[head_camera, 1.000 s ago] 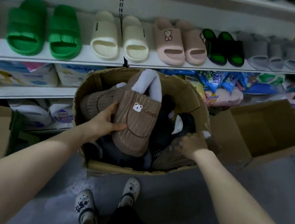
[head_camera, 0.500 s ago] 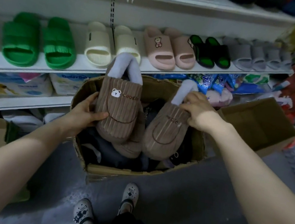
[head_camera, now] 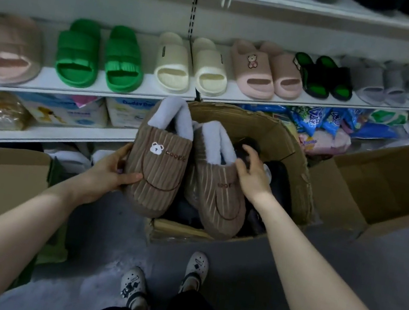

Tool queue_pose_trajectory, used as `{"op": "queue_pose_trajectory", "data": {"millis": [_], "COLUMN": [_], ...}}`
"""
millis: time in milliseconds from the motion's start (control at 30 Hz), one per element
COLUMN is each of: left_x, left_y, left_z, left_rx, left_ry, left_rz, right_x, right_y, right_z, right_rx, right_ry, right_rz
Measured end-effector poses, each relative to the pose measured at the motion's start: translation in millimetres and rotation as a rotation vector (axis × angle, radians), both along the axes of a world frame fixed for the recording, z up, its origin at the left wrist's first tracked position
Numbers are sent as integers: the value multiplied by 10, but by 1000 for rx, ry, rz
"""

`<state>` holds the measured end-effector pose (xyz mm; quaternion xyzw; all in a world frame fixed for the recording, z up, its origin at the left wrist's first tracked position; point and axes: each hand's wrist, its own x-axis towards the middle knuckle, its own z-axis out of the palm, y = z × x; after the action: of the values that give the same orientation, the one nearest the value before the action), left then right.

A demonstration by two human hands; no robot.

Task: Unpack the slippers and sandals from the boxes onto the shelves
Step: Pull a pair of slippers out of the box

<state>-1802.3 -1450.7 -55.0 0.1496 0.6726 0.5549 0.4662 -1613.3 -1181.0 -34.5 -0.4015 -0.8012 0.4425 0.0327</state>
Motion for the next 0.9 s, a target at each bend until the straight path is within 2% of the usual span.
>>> {"op": "queue_pose_trajectory", "data": {"millis": [67, 200, 267, 367, 433, 667, 800, 900], "left_x": [2, 83, 139, 186, 214, 429, 542, 609], "left_y": [-77, -140, -127, -135, -157, -278, -379, -498], "left_z": [-73, -159, -180, -212, -218, -127, 88, 318], "left_rx": [-17, -16, 6, 7, 4, -12, 36, 106], "left_ry": [20, 0, -9, -8, -12, -13, 7, 73], "left_rz": [-18, -52, -52, -50, -25, 109, 217, 296], "right_x": [123, 393, 469, 539, 576, 496, 488, 475], "right_y": [49, -89, -193, -314, -354, -452, -411, -414], "right_z": [-98, -281, -286, -219, -149, 92, 337, 583], "right_rx": [-91, -330, -404, -558, -633, -522, -374, -335], "right_ry": [-64, -313, -265, -41, 64, 223, 277, 325], "right_rz": [-93, -127, -143, -159, -97, 62, 160, 187]}}
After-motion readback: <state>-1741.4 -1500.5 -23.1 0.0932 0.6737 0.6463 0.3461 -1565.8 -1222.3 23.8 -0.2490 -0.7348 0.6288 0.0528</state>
